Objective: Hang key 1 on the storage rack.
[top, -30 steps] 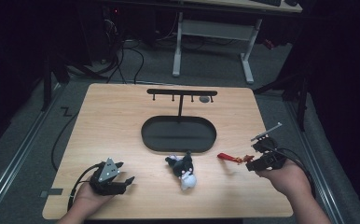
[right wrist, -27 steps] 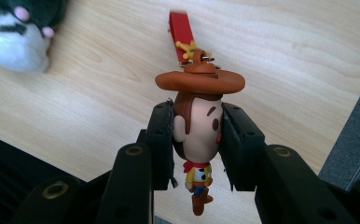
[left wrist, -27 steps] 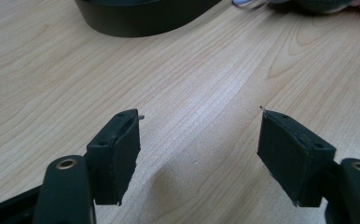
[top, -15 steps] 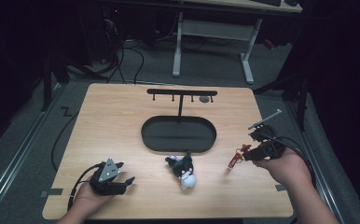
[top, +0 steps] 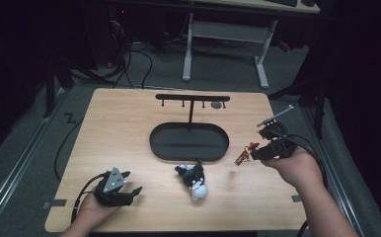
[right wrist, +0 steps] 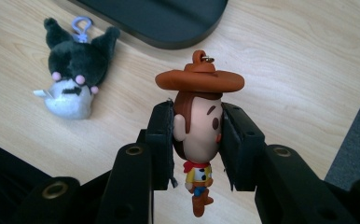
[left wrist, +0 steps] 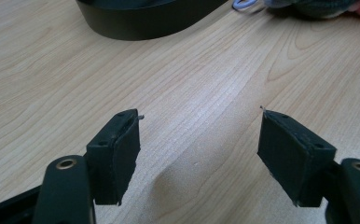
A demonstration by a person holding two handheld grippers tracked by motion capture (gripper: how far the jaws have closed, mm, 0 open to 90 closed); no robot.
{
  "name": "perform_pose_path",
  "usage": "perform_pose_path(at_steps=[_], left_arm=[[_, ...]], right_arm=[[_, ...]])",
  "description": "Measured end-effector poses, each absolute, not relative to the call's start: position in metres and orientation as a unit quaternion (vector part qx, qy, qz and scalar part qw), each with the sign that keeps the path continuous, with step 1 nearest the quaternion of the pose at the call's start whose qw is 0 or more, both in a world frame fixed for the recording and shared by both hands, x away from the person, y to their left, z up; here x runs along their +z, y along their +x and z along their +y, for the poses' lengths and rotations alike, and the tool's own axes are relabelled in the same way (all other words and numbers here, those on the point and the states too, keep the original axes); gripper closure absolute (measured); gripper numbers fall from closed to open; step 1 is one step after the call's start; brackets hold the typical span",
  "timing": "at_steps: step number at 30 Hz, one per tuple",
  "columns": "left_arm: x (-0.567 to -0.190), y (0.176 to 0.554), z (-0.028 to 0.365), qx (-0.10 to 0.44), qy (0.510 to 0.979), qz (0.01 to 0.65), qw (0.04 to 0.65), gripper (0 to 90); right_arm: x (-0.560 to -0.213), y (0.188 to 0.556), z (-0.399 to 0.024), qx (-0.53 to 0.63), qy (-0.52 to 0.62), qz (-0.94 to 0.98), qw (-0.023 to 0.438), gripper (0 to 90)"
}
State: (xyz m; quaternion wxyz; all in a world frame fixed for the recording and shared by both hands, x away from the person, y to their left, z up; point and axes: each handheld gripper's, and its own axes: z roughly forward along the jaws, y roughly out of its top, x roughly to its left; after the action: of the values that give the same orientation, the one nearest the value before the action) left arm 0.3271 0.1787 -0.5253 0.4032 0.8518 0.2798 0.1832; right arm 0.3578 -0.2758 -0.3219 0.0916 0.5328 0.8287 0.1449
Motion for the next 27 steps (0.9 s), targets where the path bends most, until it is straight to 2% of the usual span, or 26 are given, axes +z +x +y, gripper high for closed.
perform_pose_path(at_steps=[27], left_arm=[[-0.524, 0.327, 0.183, 0.180, 0.849, 0.283, 0.409, 29.7]], right_arm=[[-0.318, 0.400, -0.254, 0.175, 0.530, 0.824, 0.100, 67.1]])
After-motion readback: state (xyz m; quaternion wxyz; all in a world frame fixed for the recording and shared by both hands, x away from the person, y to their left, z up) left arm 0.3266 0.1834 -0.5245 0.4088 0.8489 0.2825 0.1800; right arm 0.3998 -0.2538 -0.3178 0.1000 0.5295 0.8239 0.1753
